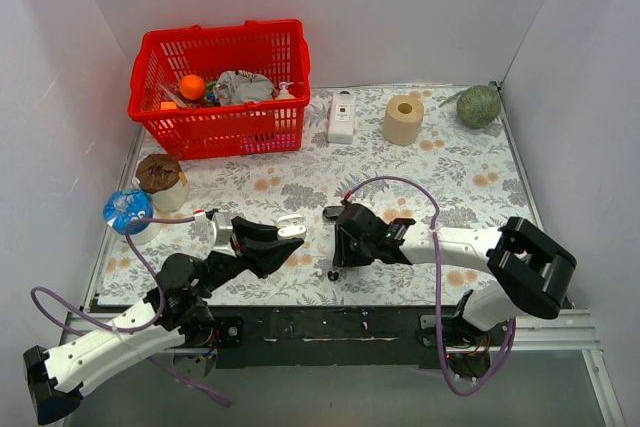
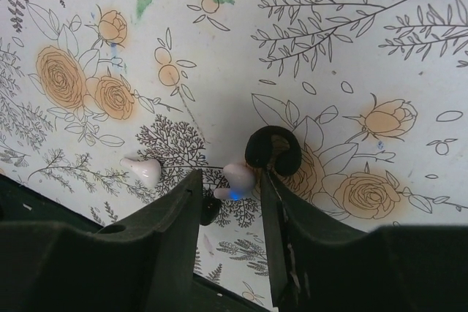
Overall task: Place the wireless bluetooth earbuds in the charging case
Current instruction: Pick up the earbud from the center of the board.
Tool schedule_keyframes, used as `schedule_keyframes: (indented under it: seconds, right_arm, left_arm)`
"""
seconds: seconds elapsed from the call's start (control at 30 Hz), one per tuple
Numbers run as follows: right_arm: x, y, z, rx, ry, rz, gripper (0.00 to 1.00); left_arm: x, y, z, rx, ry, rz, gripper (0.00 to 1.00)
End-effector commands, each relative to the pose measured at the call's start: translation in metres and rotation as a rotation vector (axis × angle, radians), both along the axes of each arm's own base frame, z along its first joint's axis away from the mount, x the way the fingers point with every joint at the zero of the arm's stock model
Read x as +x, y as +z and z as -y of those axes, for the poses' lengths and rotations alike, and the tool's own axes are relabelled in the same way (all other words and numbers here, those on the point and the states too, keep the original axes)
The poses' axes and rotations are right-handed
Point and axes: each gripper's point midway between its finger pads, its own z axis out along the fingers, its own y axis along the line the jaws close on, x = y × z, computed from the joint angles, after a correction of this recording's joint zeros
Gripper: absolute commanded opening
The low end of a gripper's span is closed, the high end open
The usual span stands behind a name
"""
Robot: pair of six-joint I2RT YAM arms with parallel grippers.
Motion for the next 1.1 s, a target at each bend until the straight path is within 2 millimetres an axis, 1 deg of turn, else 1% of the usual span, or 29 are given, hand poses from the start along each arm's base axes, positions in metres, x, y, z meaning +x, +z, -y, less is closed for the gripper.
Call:
schedule_keyframes:
  seconds: [0.0,0.1,0.27,0.37,0.47,0.6,0.63,0.77,0.83,0.87,0.93,0.97,1.0,1.03,1.07]
  right_arm:
    - [0.002,0.0,-0.003,-0.007,0.004,-0.001,0.43]
    - [0.001,-0.002,-0.001,-0.015,0.007,-0.004,0.38]
    - [-0.001,-0.004,0.004,-0.028,0.009,-0.01,0.33]
    - [-0.002,-0.005,0.006,-0.03,0.008,-0.009,0.28]
    - [-0.002,-0.003,0.007,-0.028,0.006,-0.001,0.2]
    - [0.003,0.007,0.008,-0.02,0.005,0.035,0.14]
    - [0.005,0.009,0.011,-0.033,0.0,0.046,0.13]
    - [0.012,0.026,0.014,-0.029,0.005,0.103,0.03]
    - [0.017,0.036,0.013,-0.023,0.002,0.134,0.01]
    - [0.019,0.044,0.016,-0.027,0.007,0.165,0.01]
    - [0.025,0.06,0.015,-0.015,0.009,0.203,0.01]
    - [0.028,0.072,0.018,-0.014,0.019,0.241,0.01]
    - [0.03,0.08,0.02,-0.012,0.022,0.262,0.01]
    - [0.034,0.096,0.018,0.005,0.022,0.296,0.01]
    - [0.038,0.113,0.02,0.015,0.04,0.349,0.01]
  left_arm:
    - [0.001,-0.005,-0.001,0.006,0.008,-0.011,0.0]
    - [0.001,-0.006,0.0,0.007,0.008,-0.013,0.0]
    - [0.001,-0.007,0.001,0.008,0.004,-0.016,0.0]
    - [0.001,-0.007,0.001,0.006,0.002,-0.02,0.0]
    - [0.001,-0.007,0.001,0.007,0.0,-0.022,0.0]
    - [0.002,-0.008,0.002,0.01,0.001,-0.022,0.0]
    - [0.002,-0.007,0.002,0.011,0.001,-0.021,0.0]
    - [0.003,-0.007,0.003,0.015,0.004,-0.021,0.0]
    - [0.004,-0.006,0.003,0.015,0.01,-0.017,0.0]
    - [0.005,-0.006,0.003,0.017,0.011,-0.013,0.0]
    - [0.006,-0.004,0.003,0.012,0.019,-0.008,0.0]
    - [0.007,-0.005,0.004,0.017,0.022,-0.005,0.0]
    - [0.007,-0.001,0.004,0.01,0.023,0.003,0.0]
    - [0.008,-0.001,0.005,0.011,0.028,0.006,0.0]
    - [0.01,0.0,0.005,0.011,0.032,0.01,0.0]
